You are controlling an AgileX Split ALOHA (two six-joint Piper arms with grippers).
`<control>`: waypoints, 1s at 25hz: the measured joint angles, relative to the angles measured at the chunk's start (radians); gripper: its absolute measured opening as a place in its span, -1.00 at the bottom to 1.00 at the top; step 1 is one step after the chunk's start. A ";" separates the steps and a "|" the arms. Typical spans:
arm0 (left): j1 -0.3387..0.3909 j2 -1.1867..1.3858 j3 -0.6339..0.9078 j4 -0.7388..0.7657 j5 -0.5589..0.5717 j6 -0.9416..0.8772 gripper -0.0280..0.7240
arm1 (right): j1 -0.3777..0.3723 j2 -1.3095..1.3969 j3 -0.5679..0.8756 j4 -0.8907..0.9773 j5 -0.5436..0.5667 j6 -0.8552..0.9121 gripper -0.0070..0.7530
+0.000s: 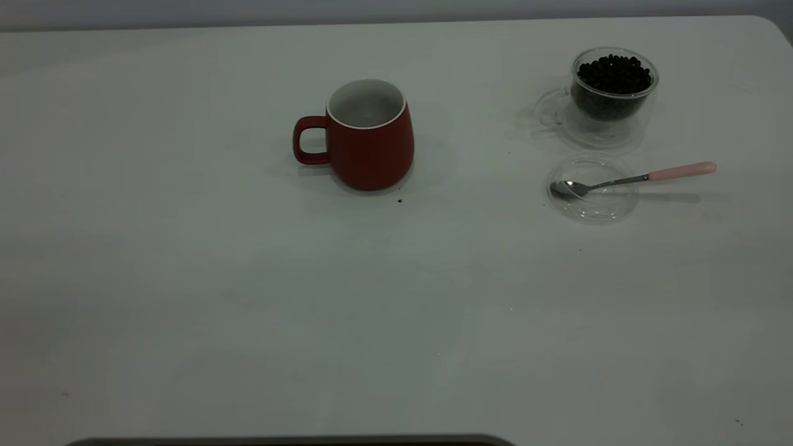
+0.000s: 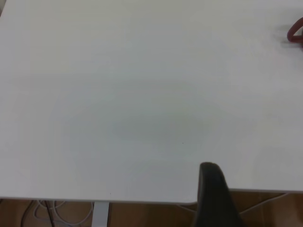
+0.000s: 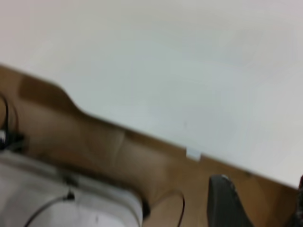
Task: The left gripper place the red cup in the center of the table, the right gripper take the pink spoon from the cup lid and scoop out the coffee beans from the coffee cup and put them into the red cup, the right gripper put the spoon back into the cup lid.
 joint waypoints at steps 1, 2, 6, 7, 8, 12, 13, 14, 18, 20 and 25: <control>0.000 0.000 0.000 0.000 0.000 0.000 0.42 | -0.002 -0.028 0.000 0.000 0.002 0.000 0.06; 0.000 0.000 0.000 0.000 0.000 0.000 0.42 | -0.010 -0.060 0.000 0.000 0.005 0.000 0.06; 0.000 0.000 0.000 0.000 0.000 0.000 0.42 | -0.119 -0.154 0.000 0.000 0.013 0.000 0.06; 0.000 0.000 0.000 0.000 0.000 0.000 0.42 | -0.158 -0.176 0.000 0.000 0.014 0.000 0.06; 0.000 0.000 0.000 0.000 0.000 0.000 0.42 | -0.195 -0.198 0.000 0.000 0.016 0.000 0.06; 0.000 0.000 0.000 0.000 0.000 0.000 0.42 | -0.300 -0.298 0.000 0.000 0.019 0.000 0.06; 0.000 0.000 0.000 0.000 0.000 0.000 0.42 | -0.315 -0.324 0.000 0.000 0.020 0.000 0.06; 0.000 0.000 0.000 0.000 0.000 0.000 0.42 | -0.330 -0.352 0.000 0.000 0.021 0.000 0.06; 0.000 0.000 0.000 0.000 0.000 0.000 0.42 | -0.361 -0.400 0.000 0.000 0.027 0.000 0.06; 0.000 0.000 0.000 0.000 0.000 0.000 0.42 | -0.361 -0.402 0.000 0.003 0.027 0.000 0.06; 0.000 0.000 0.000 0.000 0.000 0.000 0.42 | -0.361 -0.403 0.000 0.005 0.027 0.000 0.06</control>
